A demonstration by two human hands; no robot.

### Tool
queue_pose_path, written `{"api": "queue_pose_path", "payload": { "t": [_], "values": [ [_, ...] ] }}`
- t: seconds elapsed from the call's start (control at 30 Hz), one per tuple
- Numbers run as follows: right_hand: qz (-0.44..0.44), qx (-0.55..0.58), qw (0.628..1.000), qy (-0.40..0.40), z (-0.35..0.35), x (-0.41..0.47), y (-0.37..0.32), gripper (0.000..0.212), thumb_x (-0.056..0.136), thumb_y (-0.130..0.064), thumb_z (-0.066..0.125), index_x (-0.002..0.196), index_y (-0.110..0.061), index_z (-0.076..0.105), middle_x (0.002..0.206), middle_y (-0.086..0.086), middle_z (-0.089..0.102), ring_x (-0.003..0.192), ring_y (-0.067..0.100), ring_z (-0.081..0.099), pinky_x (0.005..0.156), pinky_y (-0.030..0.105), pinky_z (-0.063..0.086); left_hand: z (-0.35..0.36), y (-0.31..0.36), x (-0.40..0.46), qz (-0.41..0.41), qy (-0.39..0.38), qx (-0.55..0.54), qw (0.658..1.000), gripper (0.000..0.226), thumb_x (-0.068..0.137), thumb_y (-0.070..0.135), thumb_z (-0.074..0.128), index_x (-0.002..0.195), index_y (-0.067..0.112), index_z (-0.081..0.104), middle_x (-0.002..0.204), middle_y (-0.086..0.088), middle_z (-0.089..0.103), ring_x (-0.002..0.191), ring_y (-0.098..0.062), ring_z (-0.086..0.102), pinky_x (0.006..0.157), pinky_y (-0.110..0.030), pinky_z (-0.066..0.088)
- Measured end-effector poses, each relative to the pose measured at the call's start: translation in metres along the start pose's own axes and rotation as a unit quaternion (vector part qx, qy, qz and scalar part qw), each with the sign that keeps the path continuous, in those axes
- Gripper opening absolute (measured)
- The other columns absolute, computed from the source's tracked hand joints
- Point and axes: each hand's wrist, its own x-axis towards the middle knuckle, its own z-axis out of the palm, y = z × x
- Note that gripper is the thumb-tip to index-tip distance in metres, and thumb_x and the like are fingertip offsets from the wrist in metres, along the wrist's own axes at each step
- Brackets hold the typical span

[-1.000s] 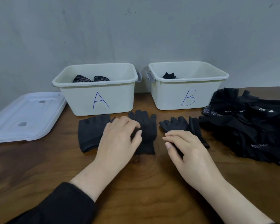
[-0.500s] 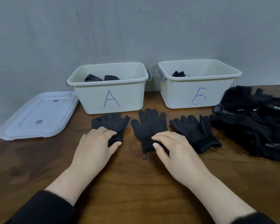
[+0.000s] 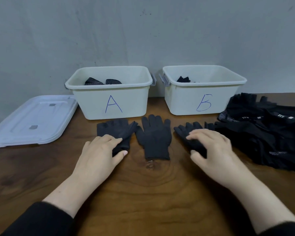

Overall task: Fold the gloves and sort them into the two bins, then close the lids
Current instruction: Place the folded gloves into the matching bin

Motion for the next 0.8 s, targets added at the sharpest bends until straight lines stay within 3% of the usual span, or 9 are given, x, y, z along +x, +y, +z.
{"api": "queue_pose_path", "payload": {
  "t": [0.07,0.13,0.23,0.43,0.53,0.6,0.7,0.8],
  "values": [
    [0.044,-0.023,0.995,-0.082,-0.009,-0.004,0.015,0.035,0.092,-0.037,0.064,0.125,-0.043,0.056,0.134,-0.027,0.046,0.136,0.003,0.038,0.123,0.045,0.023,-0.001,-0.001,0.001,-0.010,0.000,0.003,1.000,0.051,0.092,0.056,0.056,0.135,0.028,0.061,0.123,0.010,0.062,0.110,-0.017,0.057,0.090,-0.038,0.042],
    [0.072,-0.002,0.990,-0.120,-0.012,-0.009,0.023,0.038,0.094,-0.036,0.067,0.130,-0.040,0.057,0.140,-0.026,0.045,0.136,0.004,0.041,0.115,0.028,0.031,-0.002,-0.002,0.004,-0.018,-0.007,0.000,1.000,0.052,0.093,0.057,0.053,0.138,0.030,0.059,0.126,0.011,0.061,0.113,-0.016,0.055,0.094,-0.038,0.040],
    [0.077,-0.008,0.993,-0.084,-0.007,-0.008,0.021,0.041,0.096,-0.033,0.066,0.137,-0.033,0.058,0.140,-0.021,0.051,0.132,0.005,0.047,0.102,0.016,0.033,-0.002,-0.001,0.003,-0.016,-0.009,-0.002,1.000,0.052,0.094,0.058,0.051,0.139,0.031,0.057,0.129,0.011,0.060,0.118,-0.016,0.053,0.098,-0.038,0.037],
    [0.083,0.012,0.996,-0.005,0.004,-0.001,0.001,0.039,0.100,-0.039,0.058,0.136,-0.026,0.060,0.130,-0.011,0.062,0.120,0.011,0.057,0.094,0.021,0.042,-0.008,0.005,0.001,-0.014,-0.024,-0.019,0.999,0.051,0.095,0.056,0.050,0.140,0.033,0.054,0.135,0.011,0.055,0.125,-0.014,0.049,0.106,-0.040,0.034],
    [0.119,0.107,0.984,0.084,-0.001,0.005,-0.010,0.027,0.100,-0.036,0.058,0.125,-0.029,0.065,0.108,-0.014,0.067,0.101,0.008,0.060,0.081,0.019,0.042,-0.009,0.003,0.000,-0.011,-0.039,-0.039,0.998,0.050,0.096,0.056,0.049,0.141,0.034,0.053,0.137,0.012,0.054,0.126,-0.012,0.048,0.107,-0.039,0.035],
    [0.129,0.176,0.967,0.128,-0.008,0.011,-0.025,0.014,0.101,-0.035,0.057,0.112,-0.034,0.066,0.095,-0.019,0.068,0.091,0.001,0.063,0.072,0.014,0.043,-0.012,0.001,0.000,-0.013,-0.016,-0.056,0.998,0.044,0.098,0.052,0.050,0.137,0.033,0.056,0.133,0.013,0.056,0.123,-0.011,0.050,0.105,-0.038,0.038],
    [0.096,0.237,0.955,0.148,-0.017,0.025,-0.062,0.009,0.101,-0.031,0.058,0.104,-0.038,0.063,0.090,-0.023,0.068,0.089,-0.015,0.060,0.067,0.001,0.040,-0.019,-0.006,0.002,-0.035,0.067,-0.098,0.992,0.030,0.099,0.040,0.054,0.124,0.028,0.066,0.120,0.011,0.064,0.106,-0.012,0.058,0.094,-0.039,0.047],
    [0.038,0.236,0.963,0.123,-0.017,0.047,-0.103,0.010,0.101,-0.036,0.056,0.107,-0.041,0.062,0.094,-0.025,0.068,0.094,-0.011,0.059,0.072,0.004,0.043,-0.027,-0.014,0.004,-0.069,0.152,-0.143,0.976,0.022,0.098,0.027,0.055,0.114,0.021,0.070,0.107,0.009,0.067,0.096,-0.013,0.060,0.086,-0.034,0.048]
  ]
}}
